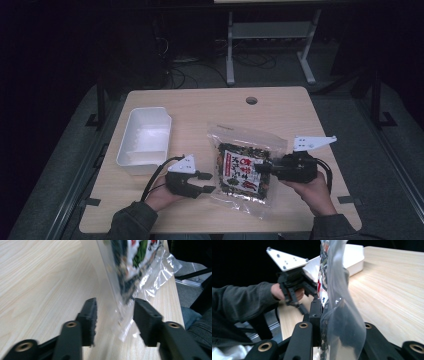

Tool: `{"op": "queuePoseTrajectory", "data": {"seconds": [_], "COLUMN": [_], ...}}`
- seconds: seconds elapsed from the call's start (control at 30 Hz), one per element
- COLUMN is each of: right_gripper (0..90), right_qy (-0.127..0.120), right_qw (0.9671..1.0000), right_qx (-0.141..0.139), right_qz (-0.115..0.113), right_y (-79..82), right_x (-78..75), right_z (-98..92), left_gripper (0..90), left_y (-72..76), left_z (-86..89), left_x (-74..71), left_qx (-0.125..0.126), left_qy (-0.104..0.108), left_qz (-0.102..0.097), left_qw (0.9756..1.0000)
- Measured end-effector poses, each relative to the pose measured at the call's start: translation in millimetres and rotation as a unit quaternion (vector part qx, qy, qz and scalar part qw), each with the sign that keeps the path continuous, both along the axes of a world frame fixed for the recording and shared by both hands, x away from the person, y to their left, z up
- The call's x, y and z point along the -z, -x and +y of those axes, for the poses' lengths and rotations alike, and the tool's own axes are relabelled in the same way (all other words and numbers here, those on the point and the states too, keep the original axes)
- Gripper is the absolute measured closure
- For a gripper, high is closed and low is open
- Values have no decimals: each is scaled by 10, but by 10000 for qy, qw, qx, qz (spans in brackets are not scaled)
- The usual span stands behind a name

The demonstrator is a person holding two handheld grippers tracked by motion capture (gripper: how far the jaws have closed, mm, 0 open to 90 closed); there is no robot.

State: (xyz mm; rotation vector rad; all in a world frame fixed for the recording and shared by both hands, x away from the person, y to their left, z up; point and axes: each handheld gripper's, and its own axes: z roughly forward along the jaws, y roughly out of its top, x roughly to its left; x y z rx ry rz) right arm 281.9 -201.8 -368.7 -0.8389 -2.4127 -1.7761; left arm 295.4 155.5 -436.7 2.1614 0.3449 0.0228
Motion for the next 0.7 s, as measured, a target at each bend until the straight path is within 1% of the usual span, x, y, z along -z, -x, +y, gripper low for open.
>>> {"op": "queuePoseTrajectory", "data": {"seconds": [0.1,0.17,0.2,0.23,0.3,0.47,0.57,0.63,0.67,0.7], "right_gripper": [747,747,747,747,747,748,748,748,748,748], "right_qy": [-18,47,163,163,205,77,42,23,-7,-7], "right_qw": [9997,9990,9978,9978,9963,9928,9897,9879,9863,9863], "right_qx": [239,432,633,633,811,1163,1379,1490,1576,1576], "right_qz": [-19,-62,-128,-128,-191,-288,-386,-442,-483,-483], "right_y": [-6,-6,-3,-3,0,-24,-44,-70,-100,-100], "right_x": [-45,-83,-117,-117,-140,-185,-228,-263,-301,-301], "right_z": [-37,-47,-42,-42,-30,1,52,98,151,151], "left_gripper": [475,464,458,458,444,423,406,384,377,377], "left_y": [43,69,83,96,123,189,228,250,259,269], "left_z": [42,75,94,114,151,246,302,340,358,375], "left_x": [-1,-5,-6,-8,-10,-18,-17,-16,-17,-19], "left_qx": [-91,-128,-151,-165,-223,-306,-346,-374,-377,-389], "left_qy": [-114,-191,-208,-227,-255,-321,-368,-385,-382,-383], "left_qz": [-112,-146,-178,-200,-225,-309,-369,-361,-362,-375], "left_qw": [9998,9996,9995,9994,9992,9985,9980,9979,9979,9978]}}
